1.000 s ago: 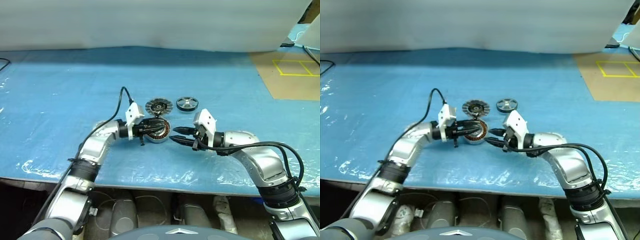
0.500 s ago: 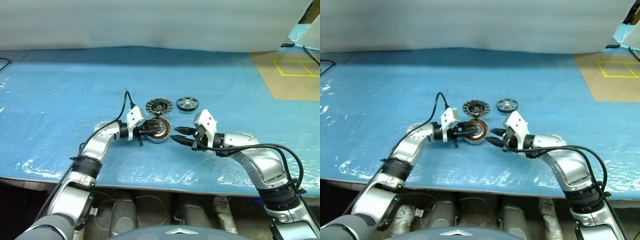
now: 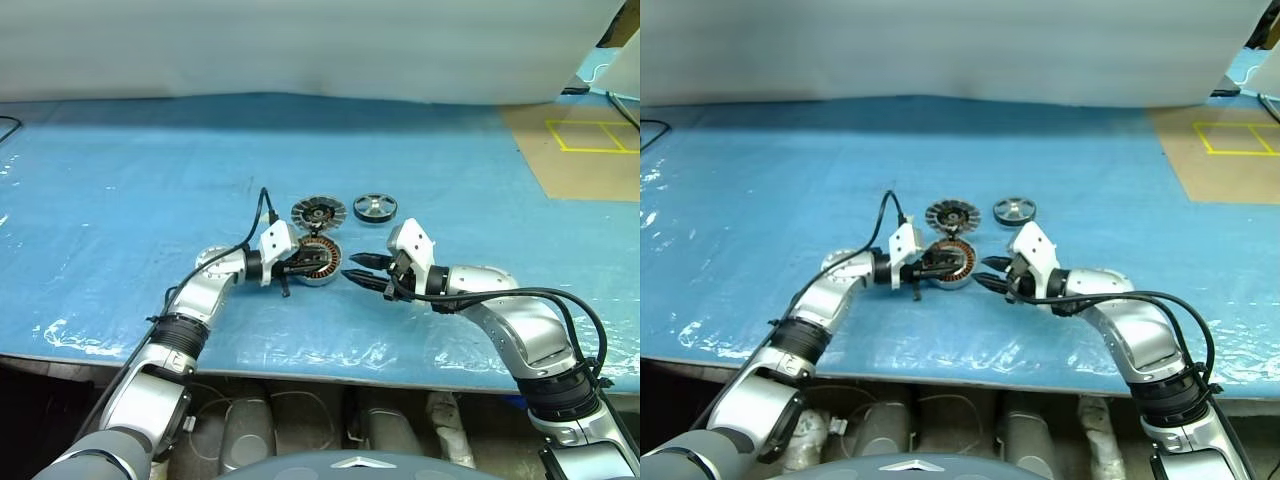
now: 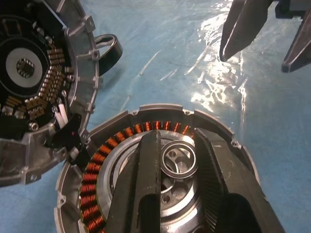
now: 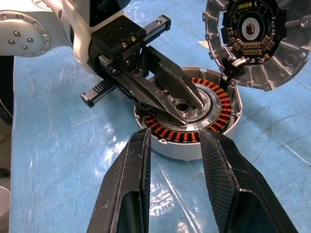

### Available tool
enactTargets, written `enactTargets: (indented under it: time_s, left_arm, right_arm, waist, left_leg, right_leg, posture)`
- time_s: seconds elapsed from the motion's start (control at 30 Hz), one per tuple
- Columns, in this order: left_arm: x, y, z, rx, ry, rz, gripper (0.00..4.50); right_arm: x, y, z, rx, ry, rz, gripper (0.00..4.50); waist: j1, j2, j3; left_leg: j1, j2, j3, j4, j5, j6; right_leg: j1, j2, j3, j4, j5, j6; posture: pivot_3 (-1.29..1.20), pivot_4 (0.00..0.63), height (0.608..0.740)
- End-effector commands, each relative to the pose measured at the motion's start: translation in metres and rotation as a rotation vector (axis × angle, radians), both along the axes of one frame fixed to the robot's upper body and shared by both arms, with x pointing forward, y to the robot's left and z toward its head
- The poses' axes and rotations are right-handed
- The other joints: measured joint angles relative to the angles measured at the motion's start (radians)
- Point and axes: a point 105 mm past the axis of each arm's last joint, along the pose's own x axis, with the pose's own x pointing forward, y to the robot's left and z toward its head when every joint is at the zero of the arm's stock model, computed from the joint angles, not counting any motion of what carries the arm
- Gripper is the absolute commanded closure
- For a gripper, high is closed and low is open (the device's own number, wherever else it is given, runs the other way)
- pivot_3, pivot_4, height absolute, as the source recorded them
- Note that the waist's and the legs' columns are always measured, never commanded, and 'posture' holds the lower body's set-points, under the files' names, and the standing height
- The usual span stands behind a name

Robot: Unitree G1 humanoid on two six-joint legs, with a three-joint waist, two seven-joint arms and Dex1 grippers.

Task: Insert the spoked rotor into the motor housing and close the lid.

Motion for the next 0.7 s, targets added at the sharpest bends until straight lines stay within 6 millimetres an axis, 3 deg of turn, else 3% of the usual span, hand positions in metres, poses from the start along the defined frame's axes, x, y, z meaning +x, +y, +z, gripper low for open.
enactTargets:
  time_s: [0.03,0.4,0.7]
  left_arm:
    - [0.0016,0.0019,-0.0015,0.020,-0.021,0.013,3.82]
    - [0.0106,0.0109,0.0064,-0.014,-0.025,0.067,3.82]
    - [0.0050,0.0038,0.0059,-0.031,-0.012,0.032,3.82]
  right_arm:
    - [-0.0026,0.0030,0.0065,0.005,-0.029,0.015,2.88]
    - [-0.0026,0.0034,0.0037,-0.004,-0.027,0.016,2.88]
    - [-0.0039,0.0041,0.0007,-0.015,-0.023,0.023,2.88]
  waist:
    - [0.000,0.000,0.000]
    - [0.000,0.000,0.000]
    - [0.000,0.000,0.000]
  left_leg:
    - [0.000,0.000,0.000,0.000,0.000,0.000]
    - [0.002,0.000,0.000,0.002,0.000,0.000]
    - [0.002,0.000,0.000,0.002,0.000,0.000]
  right_leg:
    - [0.000,0.000,0.000,0.000,0.000,0.000]
    - [0.002,0.000,0.000,0.000,0.000,0.001]
    - [0.002,0.000,0.000,0.000,0.000,0.001]
  posture:
    - [0.00,0.150,0.740]
    - [0.00,0.150,0.740]
    - [0.00,0.150,0.740]
